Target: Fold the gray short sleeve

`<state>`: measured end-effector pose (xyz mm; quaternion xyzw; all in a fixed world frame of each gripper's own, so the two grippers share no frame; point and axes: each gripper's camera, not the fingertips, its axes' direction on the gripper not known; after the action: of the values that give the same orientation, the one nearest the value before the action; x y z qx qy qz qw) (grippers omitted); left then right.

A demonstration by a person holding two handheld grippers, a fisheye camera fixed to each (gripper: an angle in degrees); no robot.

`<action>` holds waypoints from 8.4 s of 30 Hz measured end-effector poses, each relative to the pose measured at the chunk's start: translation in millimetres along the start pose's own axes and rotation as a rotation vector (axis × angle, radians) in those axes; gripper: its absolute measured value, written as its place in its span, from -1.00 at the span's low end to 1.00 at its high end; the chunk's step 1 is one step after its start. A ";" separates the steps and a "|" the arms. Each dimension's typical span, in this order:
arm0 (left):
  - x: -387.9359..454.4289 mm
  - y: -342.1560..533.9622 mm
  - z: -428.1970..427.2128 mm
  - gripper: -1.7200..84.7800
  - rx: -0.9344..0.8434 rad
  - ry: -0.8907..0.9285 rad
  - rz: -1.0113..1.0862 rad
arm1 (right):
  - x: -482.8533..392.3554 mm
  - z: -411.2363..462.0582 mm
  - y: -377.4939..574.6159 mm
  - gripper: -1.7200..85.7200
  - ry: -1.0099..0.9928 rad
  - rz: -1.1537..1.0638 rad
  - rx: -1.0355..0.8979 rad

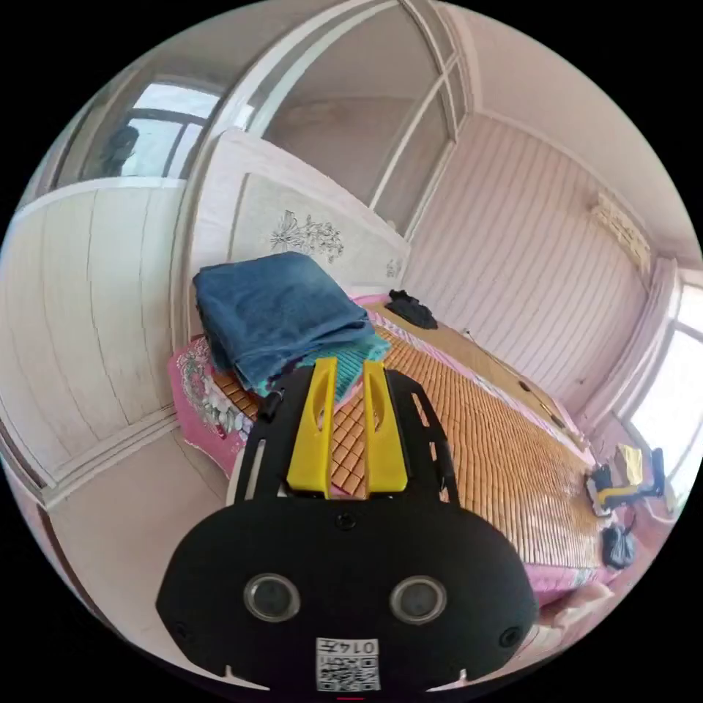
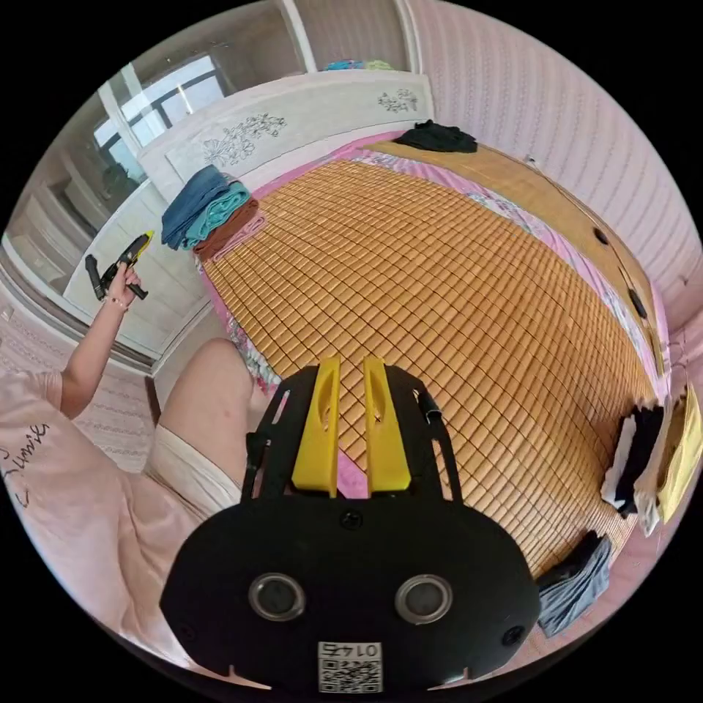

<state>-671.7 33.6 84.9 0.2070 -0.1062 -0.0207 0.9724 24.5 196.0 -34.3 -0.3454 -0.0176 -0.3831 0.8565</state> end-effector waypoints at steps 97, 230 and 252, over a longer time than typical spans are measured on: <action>557.3 -169.6 13.1 -0.98 -0.085 0.662 0.165 | 371.4 -277.2 339.2 -0.94 -0.335 0.357 0.925; 253.3 1.3 138.2 -0.98 -0.844 0.501 0.208 | 392.4 9.6 268.6 -0.95 -0.430 0.593 0.031; 215.4 -16.8 185.9 -0.98 -0.779 0.533 0.229 | 268.7 19.7 57.9 -0.91 -0.119 0.293 -0.229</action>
<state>-501.3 -73.9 286.5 -0.1876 0.1403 0.1022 0.9668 257.5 61.9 26.4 -0.4616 0.0260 -0.2328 0.8556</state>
